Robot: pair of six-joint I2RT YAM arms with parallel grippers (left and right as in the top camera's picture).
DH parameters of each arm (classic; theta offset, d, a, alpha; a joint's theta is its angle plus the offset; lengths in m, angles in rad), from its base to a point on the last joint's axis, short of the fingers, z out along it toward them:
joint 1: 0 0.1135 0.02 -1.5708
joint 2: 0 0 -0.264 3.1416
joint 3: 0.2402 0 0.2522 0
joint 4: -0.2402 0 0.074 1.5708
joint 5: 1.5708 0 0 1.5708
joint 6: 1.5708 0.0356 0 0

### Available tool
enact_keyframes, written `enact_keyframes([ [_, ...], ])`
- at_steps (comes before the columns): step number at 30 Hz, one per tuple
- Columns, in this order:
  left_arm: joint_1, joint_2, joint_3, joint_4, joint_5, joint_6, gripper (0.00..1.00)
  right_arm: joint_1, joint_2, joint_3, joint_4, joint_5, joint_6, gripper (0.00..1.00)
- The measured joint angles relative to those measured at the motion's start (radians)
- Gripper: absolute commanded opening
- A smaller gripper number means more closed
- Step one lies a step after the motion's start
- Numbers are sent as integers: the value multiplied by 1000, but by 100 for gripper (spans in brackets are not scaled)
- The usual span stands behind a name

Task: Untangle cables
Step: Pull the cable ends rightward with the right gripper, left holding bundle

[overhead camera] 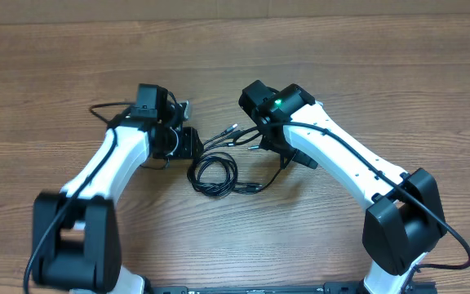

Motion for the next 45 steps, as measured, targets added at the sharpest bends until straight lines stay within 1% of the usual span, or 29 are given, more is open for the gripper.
enact_keyframes([
  [1, 0, -71, 0, 0, -13, -30, 70, 0, 0, -1, 34, -31, -34, 82],
  [3, 0, -138, 1, -56, -31, -71, 68, -1, 0, -1, 127, -111, -113, 78],
  [4, 0, -145, 1, -106, -43, -95, 66, -6, 0, -1, 158, -186, -159, 78],
  [5, 0, -142, -8, -161, -67, -115, 66, -12, 0, -1, 167, -209, -174, 78],
  [9, 0, -133, -68, -209, -100, -139, 66, -68, 0, -1, 232, -376, -311, 79],
  [11, 0, -124, -134, -175, -99, -173, 65, -71, 0, -1, 238, -435, -359, 78],
  [14, 0, -123, -209, -56, -98, -252, 64, -68, 0, -4, 282, -469, -379, 78],
  [17, 0, -124, -293, 103, -79, -400, 65, -65, 0, -31, 330, -483, -373, 77],
  [18, 0, -125, -301, 141, -66, -430, 61, -65, 0, -44, 347, -494, -370, 77],
  [20, 0, -125, -312, 195, -45, -480, 57, -65, 0, -55, 356, -515, -369, 78],
  [21, 0, -125, -321, 224, -35, -501, 48, -65, 0, -59, 357, -525, -369, 77],
  [22, -1, -124, -328, 256, -27, -517, 37, -65, 0, -64, 359, -533, -369, 77],
  [23, -2, -124, -330, 278, -23, -526, 30, -65, 0, -72, 363, -539, -365, 77],
  [24, -2, -124, -332, 303, -20, -542, 28, -65, 0, -80, 362, -544, -361, 77],
  [25, -3, -124, -332, 306, -20, -554, 30, -65, 0, -84, 354, -552, -359, 78],
  [27, -16, -124, -332, 282, -19, -572, 45, -65, 0, -85, 338, -568, -354, 78],
  [28, -27, -124, -333, 261, -19, -583, 49, -65, 0, -85, 333, -573, -351, 78],
  [29, -47, -124, -335, 227, -19, -590, 63, -65, 0, -85, 327, -577, -349, 78],
  [30, -58, -124, -335, 219, -18, -594, 65, -65, 0, -85, 326, -579, -347, 78],
  [31, -69, -124, -335, 221, -18, -593, 58, -65, 0, -85, 326, -582, -347, 78],
  [32, -87, -129, -330, 230, -23, -595, 47, -65, 0, -85, 328, -583, -347, 76],
  [33, -98, -129, -330, 230, -28, -598, 28, -65, 0, -85, 327, -583, -347, 76],
  [34, -108, -127, -330, 228, -35, -598, 13, -65, 0, -85, 329, -583, -346, 76],
  [35, -122, -127, -333, 231, -45, -603, 4, -65, 0, -85, 331, -582, -346, 76],
  [36, -126, -126, -334, 236, -50, -609, 4, -65, 0, -85, 336, -574, -346, 76],
  [38, -125, -124, -339, 337, -105, -609, 4, -65, 0, -85, 365, -543, -345, 74],
  [40, -94, -122, -346, 479, -136, -605, 4, -65, 0, -86, 402, -517, -342, 66],
  [42, -29, -122, -347, 615, -154, -605, 4, -65, 0, -86, 436, -503, -328, 54],
  [45, 35, -122, -347, 661, -164, -605, 4, -65, 0, -86, 457, -456, -263, 38],
])
